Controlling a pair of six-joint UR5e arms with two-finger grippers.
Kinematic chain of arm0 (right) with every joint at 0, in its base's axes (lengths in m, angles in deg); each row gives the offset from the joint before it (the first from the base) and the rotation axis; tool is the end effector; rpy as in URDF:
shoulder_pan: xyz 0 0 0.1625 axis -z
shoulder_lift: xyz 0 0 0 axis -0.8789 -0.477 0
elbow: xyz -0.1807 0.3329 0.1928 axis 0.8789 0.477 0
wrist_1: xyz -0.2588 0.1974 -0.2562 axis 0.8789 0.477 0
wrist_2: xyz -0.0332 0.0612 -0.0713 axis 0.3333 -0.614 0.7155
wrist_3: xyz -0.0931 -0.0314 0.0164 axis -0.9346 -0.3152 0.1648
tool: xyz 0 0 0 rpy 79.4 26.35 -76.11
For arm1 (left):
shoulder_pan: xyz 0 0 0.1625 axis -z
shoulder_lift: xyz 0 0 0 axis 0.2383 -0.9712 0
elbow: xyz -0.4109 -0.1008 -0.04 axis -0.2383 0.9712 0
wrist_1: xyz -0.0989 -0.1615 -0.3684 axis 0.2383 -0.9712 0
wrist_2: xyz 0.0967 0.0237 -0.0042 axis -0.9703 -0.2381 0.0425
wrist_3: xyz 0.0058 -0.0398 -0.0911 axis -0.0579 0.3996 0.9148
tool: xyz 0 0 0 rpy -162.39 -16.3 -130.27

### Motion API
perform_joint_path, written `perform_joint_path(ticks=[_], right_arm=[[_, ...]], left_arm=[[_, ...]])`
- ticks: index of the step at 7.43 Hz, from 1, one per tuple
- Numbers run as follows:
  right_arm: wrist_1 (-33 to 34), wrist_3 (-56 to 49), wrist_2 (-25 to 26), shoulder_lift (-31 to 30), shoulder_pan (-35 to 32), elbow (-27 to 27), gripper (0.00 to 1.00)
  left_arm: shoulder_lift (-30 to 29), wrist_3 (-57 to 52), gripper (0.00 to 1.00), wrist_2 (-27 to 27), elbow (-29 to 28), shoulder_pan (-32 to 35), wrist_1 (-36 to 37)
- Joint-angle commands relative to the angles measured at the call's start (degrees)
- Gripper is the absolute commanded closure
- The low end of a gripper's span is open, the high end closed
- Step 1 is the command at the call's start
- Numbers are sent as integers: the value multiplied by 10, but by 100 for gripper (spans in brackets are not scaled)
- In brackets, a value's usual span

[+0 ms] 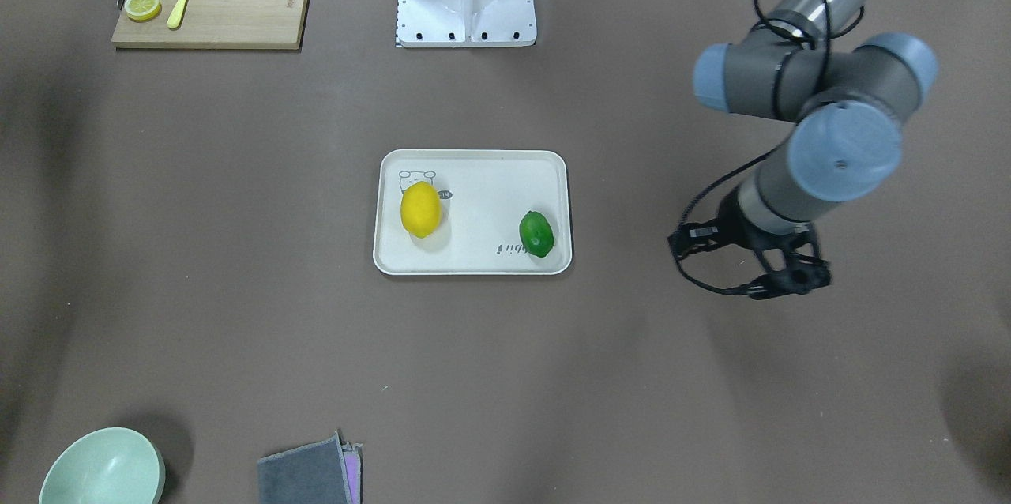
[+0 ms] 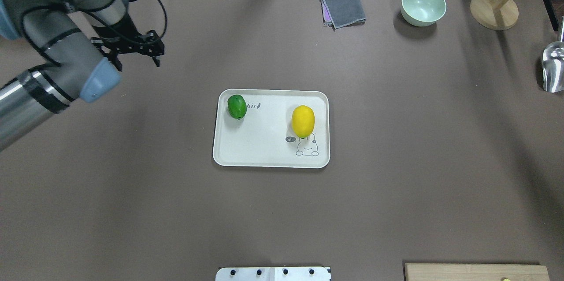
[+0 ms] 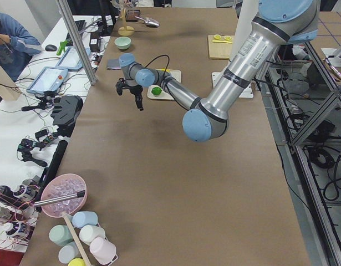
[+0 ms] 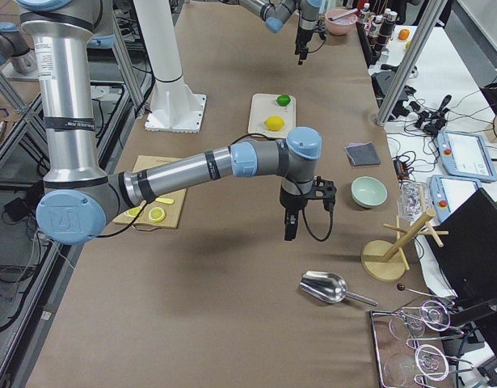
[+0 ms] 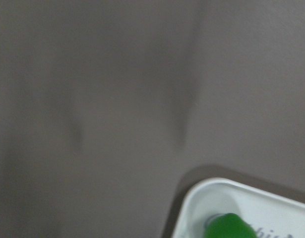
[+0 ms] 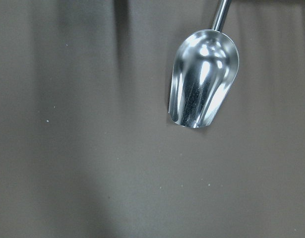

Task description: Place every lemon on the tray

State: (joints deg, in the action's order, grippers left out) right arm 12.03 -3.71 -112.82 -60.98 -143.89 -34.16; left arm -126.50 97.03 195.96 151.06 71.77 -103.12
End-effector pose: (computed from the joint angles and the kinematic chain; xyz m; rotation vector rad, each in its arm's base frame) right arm 0.0066 -0.5096 0.5603 -0.0006 -0.6461 0.0534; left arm 0.3060 -0.6210 0.3760 -0.1220 0.7747 -0.0753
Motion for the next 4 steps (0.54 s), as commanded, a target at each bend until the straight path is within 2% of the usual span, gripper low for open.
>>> perform_joint_path(ticks=[1,4], right_arm=[[-126,-21,-32,-27,-17,82,0],[-131,-18,-29,-30,-17,85,0]], left_arm=[[97,-182,2,9,14,83,10],[177,-275,2,12,15,155,1]])
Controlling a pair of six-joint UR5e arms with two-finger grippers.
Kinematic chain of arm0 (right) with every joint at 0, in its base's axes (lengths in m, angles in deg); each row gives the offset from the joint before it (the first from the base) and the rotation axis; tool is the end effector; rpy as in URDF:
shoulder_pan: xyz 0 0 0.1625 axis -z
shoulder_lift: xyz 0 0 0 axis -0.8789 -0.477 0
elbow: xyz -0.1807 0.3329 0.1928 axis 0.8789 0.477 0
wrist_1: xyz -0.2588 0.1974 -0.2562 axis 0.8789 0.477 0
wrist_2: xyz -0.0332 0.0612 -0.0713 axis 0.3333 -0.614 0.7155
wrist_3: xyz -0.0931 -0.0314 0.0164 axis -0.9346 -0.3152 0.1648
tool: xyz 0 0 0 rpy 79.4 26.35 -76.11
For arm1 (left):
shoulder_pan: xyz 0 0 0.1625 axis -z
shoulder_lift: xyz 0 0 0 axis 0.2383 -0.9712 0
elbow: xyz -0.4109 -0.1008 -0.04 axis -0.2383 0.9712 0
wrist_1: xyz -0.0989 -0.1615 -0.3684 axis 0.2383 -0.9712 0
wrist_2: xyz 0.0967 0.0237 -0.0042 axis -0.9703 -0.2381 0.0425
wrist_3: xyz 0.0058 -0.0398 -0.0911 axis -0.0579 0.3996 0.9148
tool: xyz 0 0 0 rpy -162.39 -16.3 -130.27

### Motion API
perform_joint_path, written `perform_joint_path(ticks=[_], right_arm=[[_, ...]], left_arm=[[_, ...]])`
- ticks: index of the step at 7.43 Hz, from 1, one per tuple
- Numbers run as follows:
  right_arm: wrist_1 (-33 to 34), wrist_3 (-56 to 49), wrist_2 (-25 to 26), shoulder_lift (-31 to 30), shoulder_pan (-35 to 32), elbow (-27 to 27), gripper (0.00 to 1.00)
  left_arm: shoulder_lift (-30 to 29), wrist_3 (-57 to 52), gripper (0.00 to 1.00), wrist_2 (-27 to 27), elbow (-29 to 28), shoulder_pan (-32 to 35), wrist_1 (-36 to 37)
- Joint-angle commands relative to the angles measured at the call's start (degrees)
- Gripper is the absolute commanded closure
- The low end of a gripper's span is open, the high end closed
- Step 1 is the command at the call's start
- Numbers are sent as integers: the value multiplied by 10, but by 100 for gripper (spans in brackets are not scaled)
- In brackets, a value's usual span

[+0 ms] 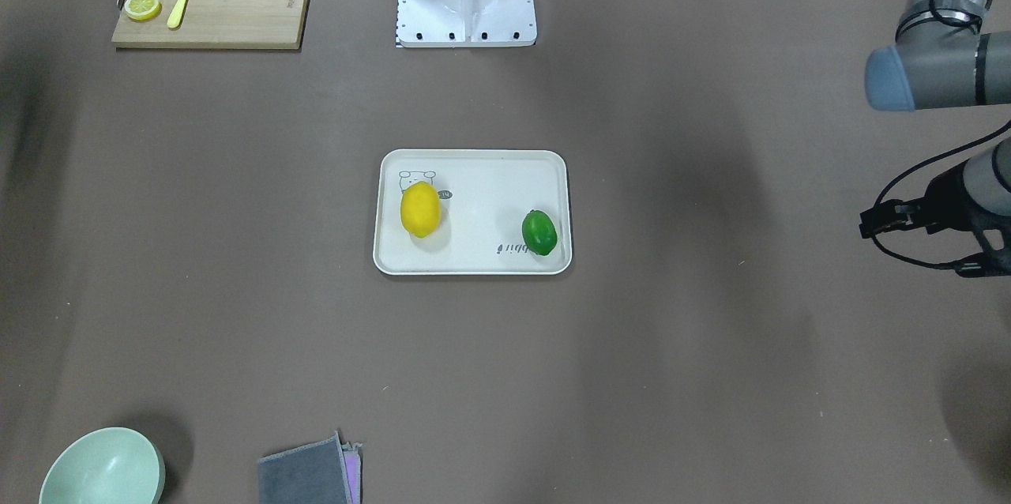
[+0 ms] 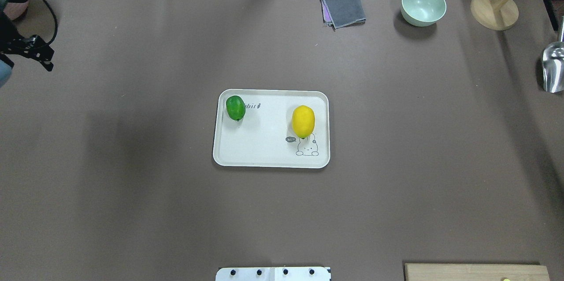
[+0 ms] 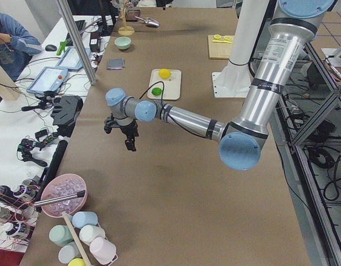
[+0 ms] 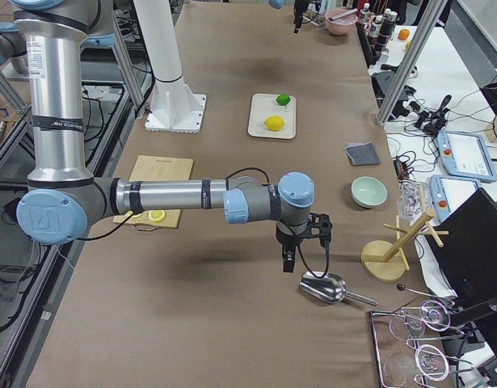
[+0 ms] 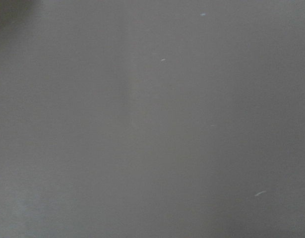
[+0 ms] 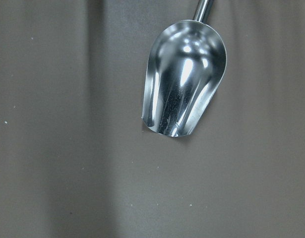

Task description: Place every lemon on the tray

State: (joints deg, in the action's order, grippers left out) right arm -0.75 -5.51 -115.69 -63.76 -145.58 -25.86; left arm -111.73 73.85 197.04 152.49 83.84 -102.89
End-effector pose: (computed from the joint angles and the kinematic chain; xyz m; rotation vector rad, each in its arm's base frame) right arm 0.0185 -0.5008 0.6291 0.0392 -0.6989 0.0378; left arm 0.1440 -0.5970 0.5315 -0.1039 0.7195 0.0279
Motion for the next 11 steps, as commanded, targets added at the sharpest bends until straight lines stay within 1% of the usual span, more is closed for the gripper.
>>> perform_joint_path(ticks=[1,3,4,5,6,7,8,11], right_arm=[[-4,-1,5,-2,0,4,0],[-4,-1,10,-3,-13,5,0],[-4,-1,10,-5,-22,2,0],[1,0,11,-4,-28,2,0],[4,0,8,-5,-31,2,0],[26,0,7,2,-32,1,0],[44,0,10,9,-32,-1,0],[45,0,17,9,-32,0,0]], left_arm=[[52,-96,2,8,-1,67,0],[130,-205,2,7,12,144,0],[178,-224,2,1,53,155,0],[224,-212,2,0,107,155,0],[238,-174,2,-9,149,155,1],[269,-166,2,-5,188,155,5],[291,-165,2,-4,200,155,5],[307,-166,2,-1,173,156,9]])
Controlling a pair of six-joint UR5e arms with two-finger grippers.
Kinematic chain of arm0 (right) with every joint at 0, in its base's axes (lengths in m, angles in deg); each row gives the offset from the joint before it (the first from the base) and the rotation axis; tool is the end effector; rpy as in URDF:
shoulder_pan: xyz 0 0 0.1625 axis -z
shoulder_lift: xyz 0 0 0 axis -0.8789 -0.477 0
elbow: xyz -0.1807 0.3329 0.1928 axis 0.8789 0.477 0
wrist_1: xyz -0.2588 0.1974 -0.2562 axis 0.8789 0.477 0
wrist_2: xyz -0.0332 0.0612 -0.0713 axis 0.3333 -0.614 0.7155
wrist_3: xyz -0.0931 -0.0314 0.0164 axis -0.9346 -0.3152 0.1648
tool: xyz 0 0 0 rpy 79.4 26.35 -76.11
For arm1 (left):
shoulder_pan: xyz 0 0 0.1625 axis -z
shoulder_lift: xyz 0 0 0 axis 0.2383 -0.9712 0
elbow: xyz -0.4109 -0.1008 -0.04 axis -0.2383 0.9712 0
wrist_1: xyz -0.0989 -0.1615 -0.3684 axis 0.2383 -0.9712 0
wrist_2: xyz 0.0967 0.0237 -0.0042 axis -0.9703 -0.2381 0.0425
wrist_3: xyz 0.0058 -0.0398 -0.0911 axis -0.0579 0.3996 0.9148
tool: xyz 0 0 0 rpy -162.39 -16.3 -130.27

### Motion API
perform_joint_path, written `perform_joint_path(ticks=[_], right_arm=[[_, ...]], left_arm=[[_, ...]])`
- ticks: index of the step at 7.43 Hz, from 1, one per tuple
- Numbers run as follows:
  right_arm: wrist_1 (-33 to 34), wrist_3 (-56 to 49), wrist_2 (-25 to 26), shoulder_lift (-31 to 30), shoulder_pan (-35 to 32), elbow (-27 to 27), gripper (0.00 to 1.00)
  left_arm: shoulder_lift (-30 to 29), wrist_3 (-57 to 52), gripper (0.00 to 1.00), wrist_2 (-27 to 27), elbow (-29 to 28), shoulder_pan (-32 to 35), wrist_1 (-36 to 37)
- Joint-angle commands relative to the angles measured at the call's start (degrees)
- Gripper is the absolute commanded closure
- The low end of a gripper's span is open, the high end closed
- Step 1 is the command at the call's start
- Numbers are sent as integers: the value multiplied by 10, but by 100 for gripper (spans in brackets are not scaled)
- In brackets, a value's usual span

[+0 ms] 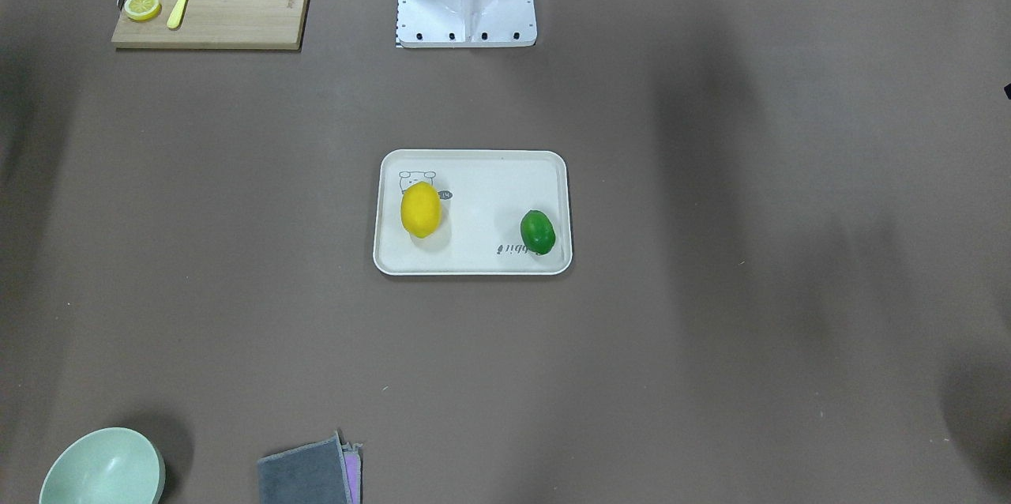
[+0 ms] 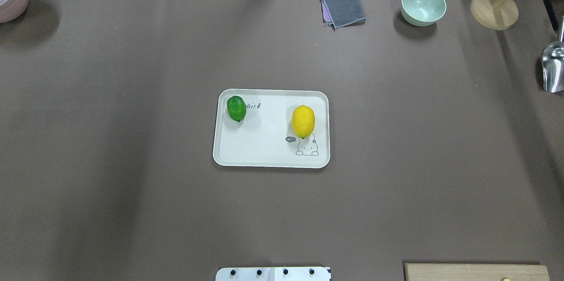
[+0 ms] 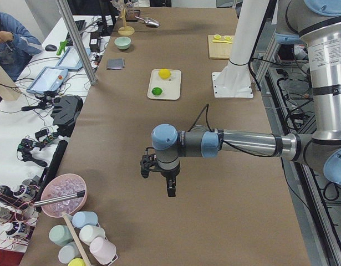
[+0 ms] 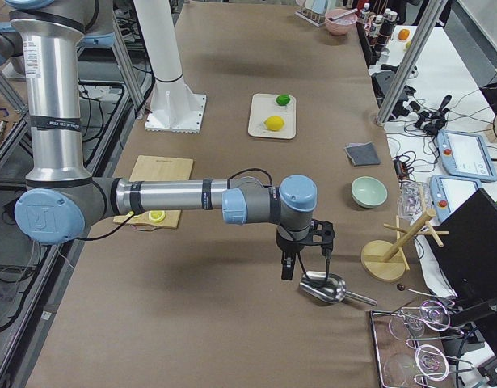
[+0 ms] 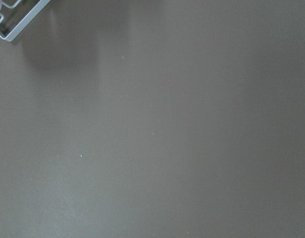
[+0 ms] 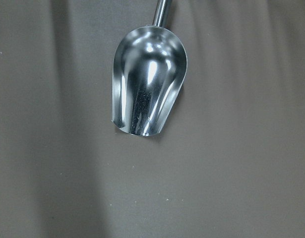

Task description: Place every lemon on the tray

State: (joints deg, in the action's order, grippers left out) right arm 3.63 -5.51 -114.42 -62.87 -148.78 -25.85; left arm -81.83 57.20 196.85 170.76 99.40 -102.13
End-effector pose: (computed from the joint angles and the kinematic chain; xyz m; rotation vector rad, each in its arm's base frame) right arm 0.0481 -0.5015 0.6311 0.0032 -0.6696 0.1139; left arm -0.0387 -0.3920 0.6380 -0.1064 0.7012 -0.0307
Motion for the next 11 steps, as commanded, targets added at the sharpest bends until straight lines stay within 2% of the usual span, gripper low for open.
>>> perform_joint_path(ticks=[1,2,3,11], right_arm=[[1,0,8,-1,0,0,0],[1,0,17,0,0,1,0],[1,1,15,0,1,3,0],[-4,-3,9,-9,2,5,0]], left_arm=[[9,-1,2,26,-22,12,4],[9,-6,2,68,-36,17,3],[8,-6,2,73,-36,17,2],[-5,-5,2,64,-44,18,3]])
